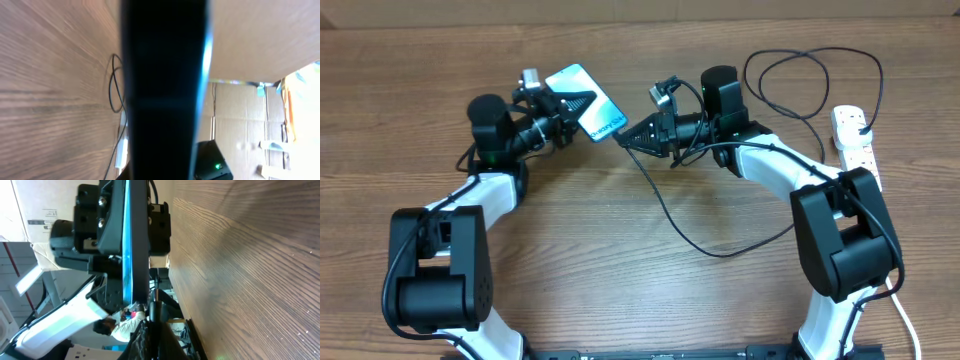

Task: Plug charger to phone and switch on socket

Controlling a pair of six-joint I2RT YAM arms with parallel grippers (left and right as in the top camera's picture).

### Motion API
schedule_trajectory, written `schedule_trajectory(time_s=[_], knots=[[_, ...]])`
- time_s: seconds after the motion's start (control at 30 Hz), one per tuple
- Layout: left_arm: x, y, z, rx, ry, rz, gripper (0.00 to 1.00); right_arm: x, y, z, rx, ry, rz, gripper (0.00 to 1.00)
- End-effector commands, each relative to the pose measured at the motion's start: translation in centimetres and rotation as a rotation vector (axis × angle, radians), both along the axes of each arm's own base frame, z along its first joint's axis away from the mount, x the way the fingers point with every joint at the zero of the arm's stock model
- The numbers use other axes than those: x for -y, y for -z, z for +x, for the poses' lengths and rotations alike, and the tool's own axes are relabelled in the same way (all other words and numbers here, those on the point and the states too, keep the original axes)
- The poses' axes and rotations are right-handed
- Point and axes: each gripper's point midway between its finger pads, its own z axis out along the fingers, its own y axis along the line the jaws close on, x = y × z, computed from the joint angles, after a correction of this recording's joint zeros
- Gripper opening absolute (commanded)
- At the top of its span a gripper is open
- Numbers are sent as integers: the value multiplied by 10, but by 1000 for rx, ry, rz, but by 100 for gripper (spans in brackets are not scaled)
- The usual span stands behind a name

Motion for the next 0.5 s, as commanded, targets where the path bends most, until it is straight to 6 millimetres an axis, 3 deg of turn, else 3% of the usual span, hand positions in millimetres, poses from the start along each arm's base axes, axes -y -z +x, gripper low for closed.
schedule_trajectory(time_s=[0.0,0.47], knots=[[-10,-11,2,41,-1,6,4,5,-17,-3,29,-20,28,4],[-8,3,4,-2,-23,34,4,-4,-17,-13,27,-53,33,4]])
